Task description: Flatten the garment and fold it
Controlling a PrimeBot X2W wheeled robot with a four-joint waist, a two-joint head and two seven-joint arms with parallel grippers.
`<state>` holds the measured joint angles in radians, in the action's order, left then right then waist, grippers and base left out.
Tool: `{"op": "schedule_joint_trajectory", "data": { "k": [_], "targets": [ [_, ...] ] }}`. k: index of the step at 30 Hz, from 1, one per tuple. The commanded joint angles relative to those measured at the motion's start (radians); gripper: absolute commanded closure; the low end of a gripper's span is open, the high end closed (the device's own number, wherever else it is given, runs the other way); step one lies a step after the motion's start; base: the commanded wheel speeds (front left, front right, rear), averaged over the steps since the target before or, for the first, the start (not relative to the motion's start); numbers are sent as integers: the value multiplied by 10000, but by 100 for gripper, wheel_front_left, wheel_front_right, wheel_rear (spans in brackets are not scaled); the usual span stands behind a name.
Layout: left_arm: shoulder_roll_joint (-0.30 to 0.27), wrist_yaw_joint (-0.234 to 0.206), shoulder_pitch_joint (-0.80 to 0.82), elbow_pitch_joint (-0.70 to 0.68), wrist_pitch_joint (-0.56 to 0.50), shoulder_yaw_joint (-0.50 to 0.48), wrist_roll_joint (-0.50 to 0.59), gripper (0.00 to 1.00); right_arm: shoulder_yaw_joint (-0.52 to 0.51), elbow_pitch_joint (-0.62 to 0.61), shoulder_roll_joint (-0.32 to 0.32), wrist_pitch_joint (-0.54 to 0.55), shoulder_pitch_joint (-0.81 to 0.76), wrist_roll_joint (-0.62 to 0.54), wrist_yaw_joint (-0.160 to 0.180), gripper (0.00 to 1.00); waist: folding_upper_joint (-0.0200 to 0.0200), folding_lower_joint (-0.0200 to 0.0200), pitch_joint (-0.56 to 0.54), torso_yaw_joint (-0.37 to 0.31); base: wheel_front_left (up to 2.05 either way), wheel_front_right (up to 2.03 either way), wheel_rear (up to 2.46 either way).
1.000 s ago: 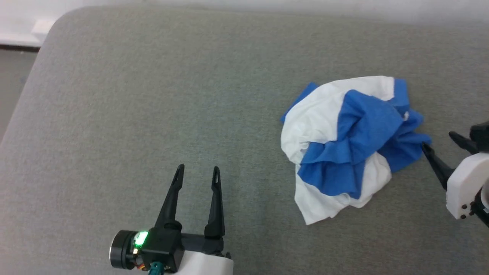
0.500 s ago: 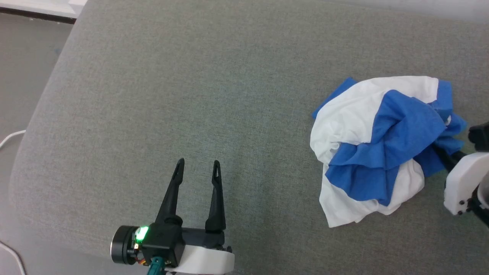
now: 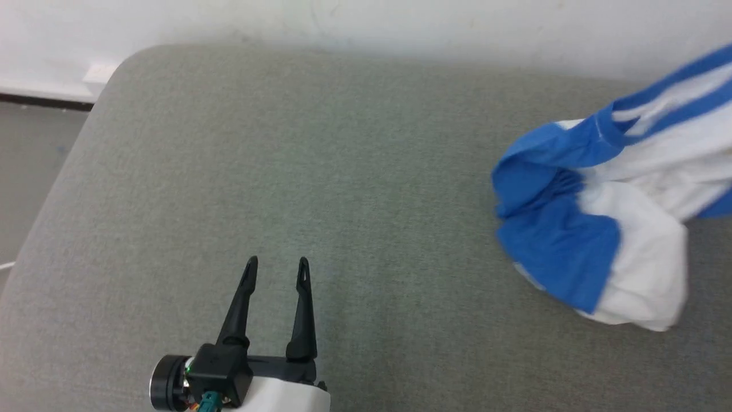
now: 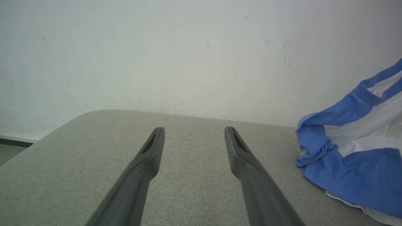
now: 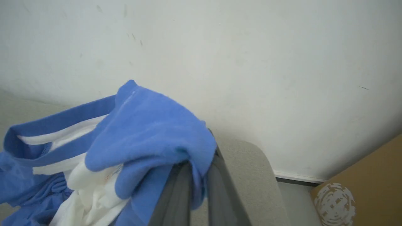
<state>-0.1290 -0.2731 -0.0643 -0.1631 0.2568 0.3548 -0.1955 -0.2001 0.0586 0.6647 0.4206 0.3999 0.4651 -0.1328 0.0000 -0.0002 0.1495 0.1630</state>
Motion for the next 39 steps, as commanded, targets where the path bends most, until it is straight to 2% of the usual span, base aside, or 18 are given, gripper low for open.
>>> {"op": "schedule_joint_trajectory", "data": {
  "k": [1, 3, 5, 9, 10, 11, 12, 17, 22, 26, 29, 35, 39],
  "targets": [
    [51, 116, -115, -28, 49, -76, -43, 0, -747, -17, 216, 272, -749, -328, 21, 100, 0, 2, -276, -298, 0, 0, 0],
    [89, 186, -148, -49, 49, -124, -5, 0, -1457, 137, 379, 660, -1746, -735, 21, 100, 0, 2, -215, -249, 0, 0, 0],
    [131, 244, -169, -48, 49, -153, 35, 0, -1920, 460, 239, 1098, -2713, -907, 21, 100, 0, 2, -147, -191, 0, 0, 0],
    [217, 361, -122, -3, 49, -140, 128, 0, -2294, 1126, -391, 1006, -3739, -1167, 21, 100, 0, 2, -15, -89, 0, 0, 0],
    [237, 384, -101, 14, 49, -136, 150, 0, -2259, 1262, -547, 861, -3819, -1218, 21, 84, 0, 2, 5, -82, 0, 0, 0],
    [252, 405, -83, 36, 49, -134, 170, 0, -2285, 1362, -711, 666, -3804, -1230, 21, 53, 0, 2, 10, -82, 0, 0, 0],
    [263, 427, -65, 58, 49, -132, 189, 0, -2263, 1453, -855, 427, -3780, -1303, 21, 0, 0, 2, 12, -86, 0, 0, 0],
    [277, 501, 4, 137, 49, -169, 284, 0, -1809, 1328, -1166, -677, -3357, -1485, 21, 0, 0, 2, -62, -224, 0, 0, 0],
    [296, 538, 1, 155, 49, -215, 330, 0, -1145, -27, -1075, -1371, -2722, -1428, 21, 0, 0, 2, -122, -386, 0, 0, 0],
    [362, 591, 13, 200, 49, -151, 342, 0, -260, -1090, -1207, -927, -2409, -1118, 21, 0, 0, 2, -96, -375, 0, 0, 0],
    [416, 640, 42, 232, 49, -92, 349, 0, 396, -1385, -1279, -356, -2452, -923, 21, 0, 0, 2, 8, -287, 0, 0, 0],
    [484, 678, 162, 229, 49, 2, 446, 0, 1269, -970, -976, 288, -2662, -868, 21, 0, 0, 2, 331, 50, 0, 0, 0],
    [528, 660, 209, 203, 49, 59, 534, 0, 1754, -228, -738, 459, -2652, -815, 21, 0, 0, 2, 607, 325, 0, 0, 0]
  ]
}}
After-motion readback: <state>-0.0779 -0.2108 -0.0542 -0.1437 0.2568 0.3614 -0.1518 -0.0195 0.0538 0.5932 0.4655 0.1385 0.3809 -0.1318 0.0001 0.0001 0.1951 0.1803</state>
